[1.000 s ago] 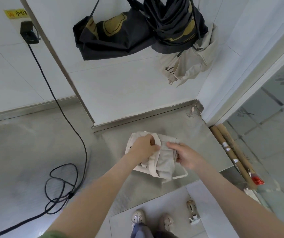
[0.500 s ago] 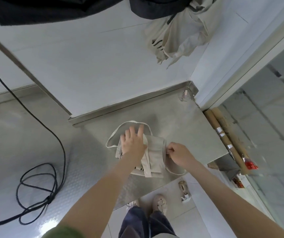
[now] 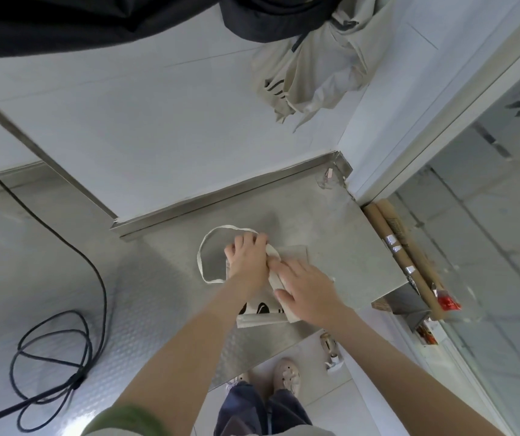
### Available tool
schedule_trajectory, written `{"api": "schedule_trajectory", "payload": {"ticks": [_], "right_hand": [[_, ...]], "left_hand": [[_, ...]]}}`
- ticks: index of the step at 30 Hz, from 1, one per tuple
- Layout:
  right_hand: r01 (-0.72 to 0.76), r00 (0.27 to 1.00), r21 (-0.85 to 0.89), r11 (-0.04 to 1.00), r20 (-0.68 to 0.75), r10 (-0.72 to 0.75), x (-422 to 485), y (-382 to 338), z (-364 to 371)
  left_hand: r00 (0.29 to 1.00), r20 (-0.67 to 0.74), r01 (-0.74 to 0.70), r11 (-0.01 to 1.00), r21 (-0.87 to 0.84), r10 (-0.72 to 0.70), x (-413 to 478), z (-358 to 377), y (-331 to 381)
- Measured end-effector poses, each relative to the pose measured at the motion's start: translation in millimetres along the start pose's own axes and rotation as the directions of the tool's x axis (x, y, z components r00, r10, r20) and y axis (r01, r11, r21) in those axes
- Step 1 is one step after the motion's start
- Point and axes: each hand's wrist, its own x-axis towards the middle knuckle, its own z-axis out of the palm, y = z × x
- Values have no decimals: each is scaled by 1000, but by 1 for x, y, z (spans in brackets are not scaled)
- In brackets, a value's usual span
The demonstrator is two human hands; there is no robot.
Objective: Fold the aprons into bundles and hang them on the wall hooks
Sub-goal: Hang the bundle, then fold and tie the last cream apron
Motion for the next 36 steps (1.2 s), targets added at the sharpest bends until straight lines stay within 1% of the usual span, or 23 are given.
{"api": "schedule_trajectory", "payload": {"ticks": [2,4,6,8,9,11,13,15,16,17,18,19,20,21,22,23,26,29,30,31,32,34,36], "right_hand": [[19,997,-30,999,74,-16,1,4,12],[18,993,-10,1000,117,-17,4,10,21],[13,980,21,1000,197,-17,9,11,23],[-18,966,49,999,258,5,12,10,23],[-31,967,59,998,253,15,11,9,24],[-50,974,65,997,222,34,7,6,24],[-75,975,72,995,216,58,5,6,25],[-80,971,71,994,233,61,8,5,26],[-83,969,69,994,237,65,9,4,26],[-93,969,65,994,236,75,9,4,26],[-103,971,62,993,222,87,7,5,26],[-117,971,56,992,216,103,6,5,26],[-139,968,53,989,217,125,4,6,26],[-161,964,50,986,223,146,4,6,25],[-177,961,50,983,224,161,3,8,25],[-185,959,50,982,228,169,4,8,24],[-184,954,43,982,248,168,7,9,22],[-215,936,16,976,290,202,12,9,19],[-235,926,13,972,306,220,14,8,17],[-262,914,22,965,326,240,15,7,15],[-287,902,39,957,348,256,18,5,11],[-341,875,92,935,394,281,23,3,2],[-411,857,159,898,405,320,25,3,-9]], "left_hand": [[1000,6,-2,996,-90,2,-4,0,-3],[997,-54,39,981,-188,-50,-12,-3,-16],[958,-198,151,949,-277,-210,-21,-10,-37],[835,-293,382,874,-299,-465,-27,-18,-61],[773,-257,511,809,-289,-580,-29,-22,-71],[708,-28,671,685,-284,-706,-29,-27,-83],[728,161,677,661,-324,-666,-26,-26,-85],[769,195,628,662,-408,-609,-22,-26,-83],[755,208,631,604,-487,-621,-20,-28,-80],[729,226,628,500,-596,-646,-17,-28,-77],[699,279,589,309,-747,-658,-13,-30,-75],[683,339,490,61,-870,-647,-11,-35,-73],[671,394,361,-188,-914,-628,-11,-41,-71],[677,410,239,-344,-908,-611,-13,-49,-72],[701,392,149,-415,-898,-596,-15,-58,-74],[728,352,91,-426,-900,-589,-19,-68,-75],[778,209,-28,-365,-931,-593,-32,-94,-79],[881,151,-63,-429,-901,-447,-43,-120,-82],[910,141,-35,-412,-910,-389,-47,-128,-83],[931,144,22,-341,-940,-337,-49,-133,-82],[943,165,104,-214,-971,-290,-51,-138,-79],[935,278,311,136,-940,-219,-52,-138,-71],[913,388,402,424,-812,-123,-53,-132,-60]]}}
